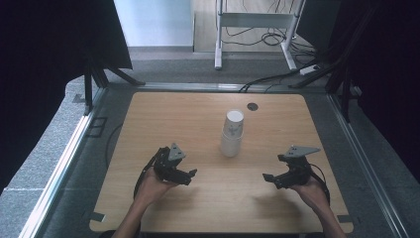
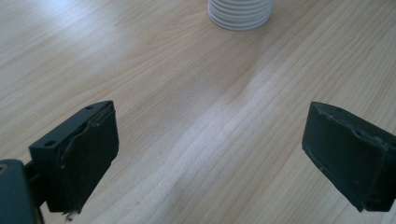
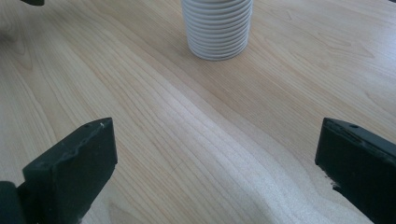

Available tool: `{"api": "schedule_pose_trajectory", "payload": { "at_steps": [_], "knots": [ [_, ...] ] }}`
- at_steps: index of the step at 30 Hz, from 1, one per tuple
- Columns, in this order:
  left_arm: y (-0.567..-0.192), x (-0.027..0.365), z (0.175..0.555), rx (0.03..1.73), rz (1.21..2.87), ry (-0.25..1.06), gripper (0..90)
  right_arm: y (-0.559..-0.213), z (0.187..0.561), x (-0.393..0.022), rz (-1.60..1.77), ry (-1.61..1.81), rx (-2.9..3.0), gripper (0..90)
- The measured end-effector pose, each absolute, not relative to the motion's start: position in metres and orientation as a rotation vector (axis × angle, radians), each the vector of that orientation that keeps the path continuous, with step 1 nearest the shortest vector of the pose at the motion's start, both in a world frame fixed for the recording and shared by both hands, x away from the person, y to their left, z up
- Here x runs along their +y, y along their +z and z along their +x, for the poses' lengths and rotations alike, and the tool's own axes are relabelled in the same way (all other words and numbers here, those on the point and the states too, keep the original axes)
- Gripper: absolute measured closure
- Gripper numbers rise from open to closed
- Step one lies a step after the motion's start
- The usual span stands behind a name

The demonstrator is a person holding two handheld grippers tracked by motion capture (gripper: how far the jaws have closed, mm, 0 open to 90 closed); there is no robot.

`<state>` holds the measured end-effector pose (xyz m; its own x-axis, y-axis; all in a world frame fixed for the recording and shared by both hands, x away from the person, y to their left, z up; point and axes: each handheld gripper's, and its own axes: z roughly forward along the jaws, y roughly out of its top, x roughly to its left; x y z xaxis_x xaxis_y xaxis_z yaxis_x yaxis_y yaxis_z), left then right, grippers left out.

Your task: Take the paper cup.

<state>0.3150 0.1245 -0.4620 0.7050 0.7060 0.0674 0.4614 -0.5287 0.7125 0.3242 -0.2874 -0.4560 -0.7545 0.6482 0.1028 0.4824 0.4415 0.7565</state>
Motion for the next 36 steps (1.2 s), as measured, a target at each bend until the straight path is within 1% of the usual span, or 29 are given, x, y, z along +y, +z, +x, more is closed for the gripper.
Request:
{"api": "schedule_pose_trajectory", "payload": {
  "at_steps": [23, 36],
  "knots": [
    [-0.448, 0.101, 0.341, 0.82, 2.205, 0.444, 5.4, -0.437, 0.342, -0.281, 1.0, 1.159, 2.521, 0.0],
    [-0.443, 0.094, 0.355, 0.799, 2.17, 0.4, 5.6, -0.423, 0.354, -0.273, 0.965, 1.133, 2.549, 0.0]
  ]
}}
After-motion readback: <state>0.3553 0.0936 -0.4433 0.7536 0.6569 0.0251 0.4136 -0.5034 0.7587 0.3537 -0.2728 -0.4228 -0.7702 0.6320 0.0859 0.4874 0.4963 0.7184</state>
